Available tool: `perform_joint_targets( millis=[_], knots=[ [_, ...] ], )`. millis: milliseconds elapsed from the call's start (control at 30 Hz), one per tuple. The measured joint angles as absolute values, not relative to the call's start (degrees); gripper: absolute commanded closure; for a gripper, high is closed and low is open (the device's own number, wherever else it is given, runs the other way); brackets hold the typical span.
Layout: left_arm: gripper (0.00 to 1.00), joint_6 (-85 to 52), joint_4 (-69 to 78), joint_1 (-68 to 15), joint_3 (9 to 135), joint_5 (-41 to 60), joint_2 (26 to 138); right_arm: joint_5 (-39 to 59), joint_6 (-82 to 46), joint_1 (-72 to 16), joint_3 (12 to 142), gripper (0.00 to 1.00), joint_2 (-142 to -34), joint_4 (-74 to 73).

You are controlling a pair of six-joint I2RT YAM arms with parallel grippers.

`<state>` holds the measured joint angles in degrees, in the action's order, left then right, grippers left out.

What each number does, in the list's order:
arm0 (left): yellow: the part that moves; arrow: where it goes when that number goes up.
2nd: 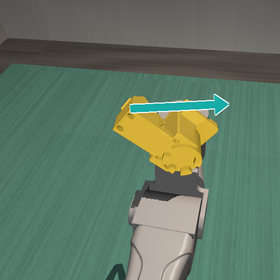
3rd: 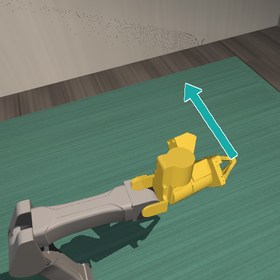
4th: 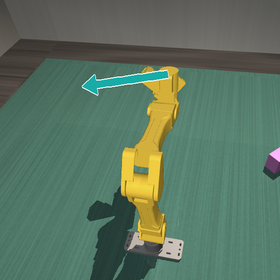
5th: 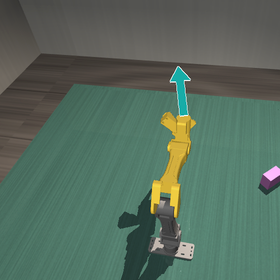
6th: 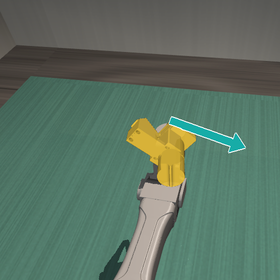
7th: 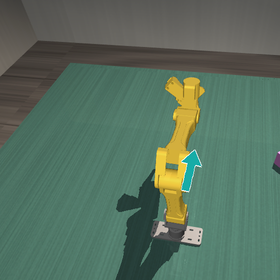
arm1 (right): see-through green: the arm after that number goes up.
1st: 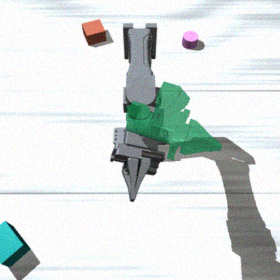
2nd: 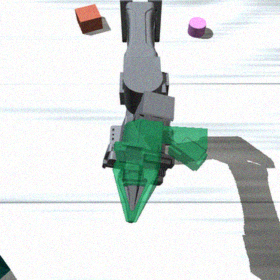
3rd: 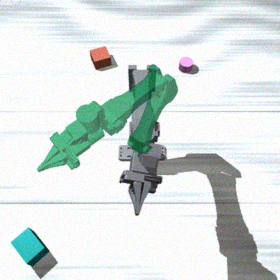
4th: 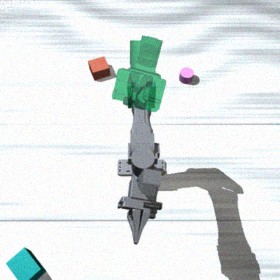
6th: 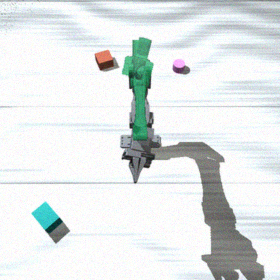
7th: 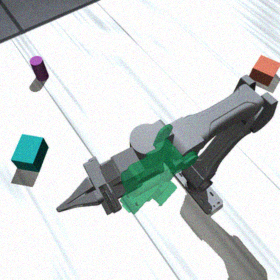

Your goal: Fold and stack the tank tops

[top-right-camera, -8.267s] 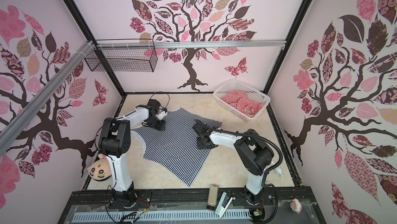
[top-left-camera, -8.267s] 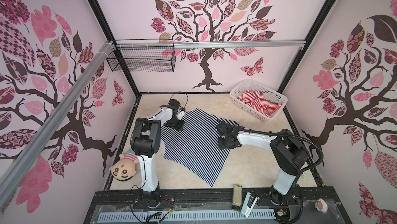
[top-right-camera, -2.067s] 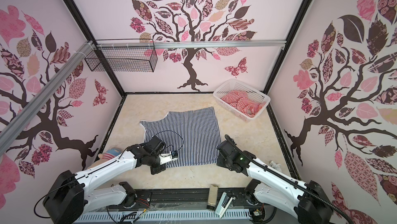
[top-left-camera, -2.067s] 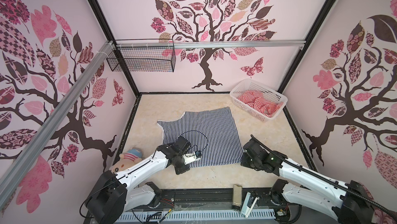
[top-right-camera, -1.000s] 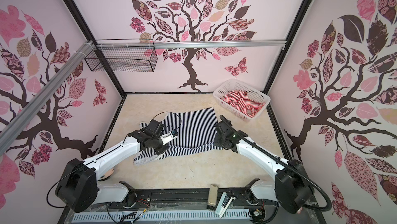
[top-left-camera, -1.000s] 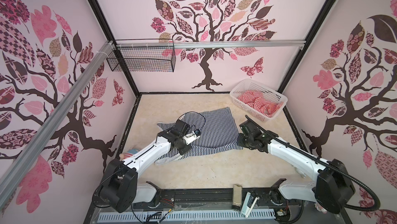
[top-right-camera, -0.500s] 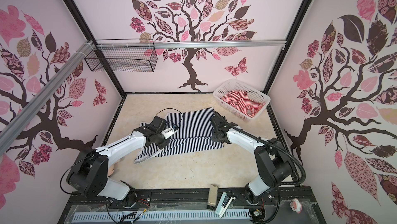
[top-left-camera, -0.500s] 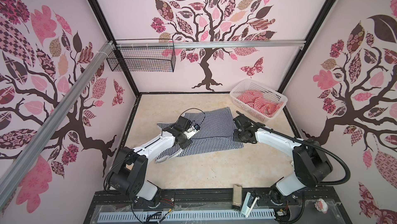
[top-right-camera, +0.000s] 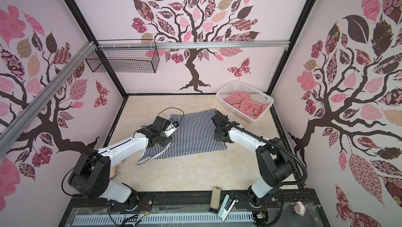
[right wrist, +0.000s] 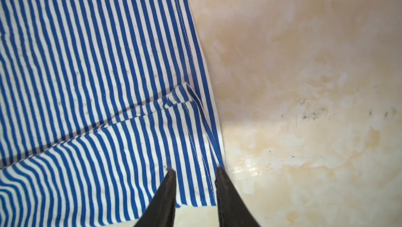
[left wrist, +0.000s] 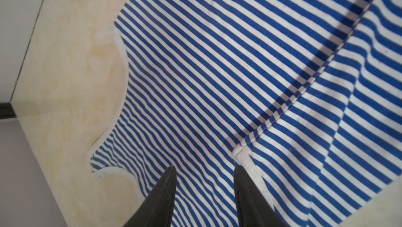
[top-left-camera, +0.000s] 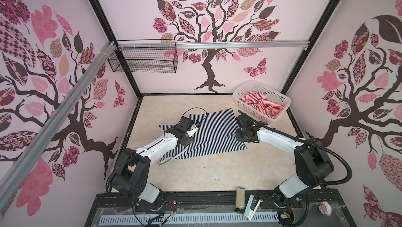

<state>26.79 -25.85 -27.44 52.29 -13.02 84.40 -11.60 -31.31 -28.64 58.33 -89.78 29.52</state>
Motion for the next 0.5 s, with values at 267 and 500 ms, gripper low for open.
perform_joint_targets(
  millis=[267,500],
  knots=[
    [0.46,28.10,-31.31,-25.04,47.66,-12.58,70.74,-6.96,-33.41,-31.33,51.81,0.68,-83.99,26.57],
    [0.19,32.47,-41.43,-14.98,42.13,-8.19,61.36,-4.27,-34.28,-32.71,50.54,0.67,-89.93,22.09]
  ],
)
